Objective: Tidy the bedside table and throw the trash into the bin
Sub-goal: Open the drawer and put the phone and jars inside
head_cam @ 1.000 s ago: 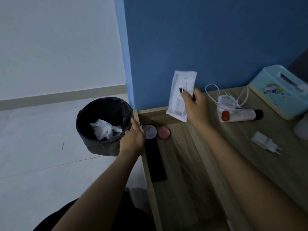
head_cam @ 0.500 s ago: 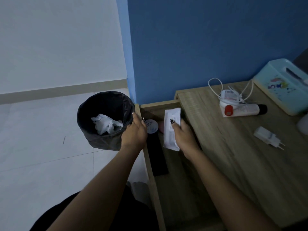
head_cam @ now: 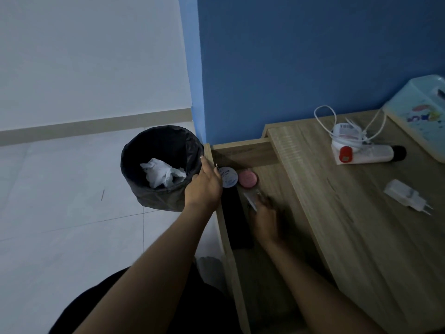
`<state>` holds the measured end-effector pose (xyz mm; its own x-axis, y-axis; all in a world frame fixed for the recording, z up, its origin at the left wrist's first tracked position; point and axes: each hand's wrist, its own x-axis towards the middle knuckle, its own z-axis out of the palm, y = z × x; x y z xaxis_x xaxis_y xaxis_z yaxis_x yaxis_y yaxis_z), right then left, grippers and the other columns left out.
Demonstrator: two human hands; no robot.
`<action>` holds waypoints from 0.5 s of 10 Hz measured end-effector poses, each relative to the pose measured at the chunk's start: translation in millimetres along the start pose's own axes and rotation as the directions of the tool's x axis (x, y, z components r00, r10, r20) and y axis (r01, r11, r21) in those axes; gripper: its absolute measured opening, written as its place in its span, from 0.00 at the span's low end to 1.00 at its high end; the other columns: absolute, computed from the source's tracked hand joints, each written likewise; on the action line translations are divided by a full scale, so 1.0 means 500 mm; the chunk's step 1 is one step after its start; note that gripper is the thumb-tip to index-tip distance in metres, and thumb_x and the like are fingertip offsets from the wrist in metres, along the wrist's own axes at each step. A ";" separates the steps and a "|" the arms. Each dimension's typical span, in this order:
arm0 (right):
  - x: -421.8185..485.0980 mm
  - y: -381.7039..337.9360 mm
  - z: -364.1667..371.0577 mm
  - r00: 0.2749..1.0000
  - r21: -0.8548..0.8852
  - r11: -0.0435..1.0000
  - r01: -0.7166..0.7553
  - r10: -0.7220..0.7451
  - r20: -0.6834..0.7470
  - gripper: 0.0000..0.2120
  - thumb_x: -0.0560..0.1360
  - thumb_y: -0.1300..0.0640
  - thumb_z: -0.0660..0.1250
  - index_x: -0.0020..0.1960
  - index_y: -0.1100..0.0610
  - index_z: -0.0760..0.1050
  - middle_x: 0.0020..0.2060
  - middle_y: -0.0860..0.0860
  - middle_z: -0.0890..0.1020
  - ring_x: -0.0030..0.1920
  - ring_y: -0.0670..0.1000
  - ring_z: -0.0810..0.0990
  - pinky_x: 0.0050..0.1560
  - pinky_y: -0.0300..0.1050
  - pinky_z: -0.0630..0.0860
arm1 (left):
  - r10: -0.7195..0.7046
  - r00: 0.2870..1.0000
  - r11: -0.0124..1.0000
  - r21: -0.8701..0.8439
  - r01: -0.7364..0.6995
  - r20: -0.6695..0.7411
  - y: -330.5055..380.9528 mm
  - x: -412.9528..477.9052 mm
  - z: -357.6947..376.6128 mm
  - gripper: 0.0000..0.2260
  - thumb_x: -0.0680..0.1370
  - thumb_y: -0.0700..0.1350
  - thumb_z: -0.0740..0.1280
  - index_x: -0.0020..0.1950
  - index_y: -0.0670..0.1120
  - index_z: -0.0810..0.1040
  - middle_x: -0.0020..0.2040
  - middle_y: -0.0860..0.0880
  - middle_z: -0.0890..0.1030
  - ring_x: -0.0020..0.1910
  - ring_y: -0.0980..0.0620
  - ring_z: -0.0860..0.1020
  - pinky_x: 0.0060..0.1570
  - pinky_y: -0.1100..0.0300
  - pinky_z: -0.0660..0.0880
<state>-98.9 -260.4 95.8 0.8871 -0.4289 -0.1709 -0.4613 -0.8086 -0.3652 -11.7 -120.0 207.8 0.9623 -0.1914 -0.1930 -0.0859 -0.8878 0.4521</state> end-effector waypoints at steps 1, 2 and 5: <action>0.008 0.001 0.031 0.994 -0.051 0.995 -0.082 0.086 0.074 0.30 0.76 0.53 0.56 0.77 0.50 0.54 0.76 0.59 0.60 0.76 0.61 0.56 0.70 0.65 0.62 | -0.005 1.000 1.000 -0.006 0.005 -0.001 -0.002 0.000 0.000 0.26 0.83 0.50 0.47 0.77 0.38 0.47 0.68 0.38 0.73 0.61 0.36 0.74 0.57 0.42 0.73; 0.002 -0.015 0.026 0.987 -0.055 0.988 -0.142 0.146 0.071 0.32 0.78 0.47 0.57 0.78 0.49 0.48 0.78 0.60 0.50 0.77 0.63 0.48 0.72 0.67 0.55 | -0.002 1.000 1.000 -0.011 0.002 -0.003 -0.003 -0.002 0.001 0.26 0.83 0.50 0.47 0.77 0.38 0.47 0.68 0.38 0.73 0.61 0.36 0.74 0.57 0.42 0.73; 0.021 -0.016 0.011 0.990 -0.005 0.991 -0.135 0.135 0.045 0.25 0.79 0.50 0.58 0.75 0.46 0.58 0.76 0.56 0.58 0.75 0.60 0.55 0.69 0.66 0.61 | -0.002 1.000 1.000 -0.010 0.002 -0.010 -0.005 0.001 0.005 0.26 0.83 0.50 0.47 0.77 0.38 0.48 0.68 0.37 0.73 0.62 0.36 0.74 0.57 0.43 0.73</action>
<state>-85.6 -256.4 91.9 0.8167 -0.5153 -0.2597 -0.5767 -0.7454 -0.3345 -11.4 -119.0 204.2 0.9651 -0.1853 -0.1849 -0.0815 -0.8839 0.4605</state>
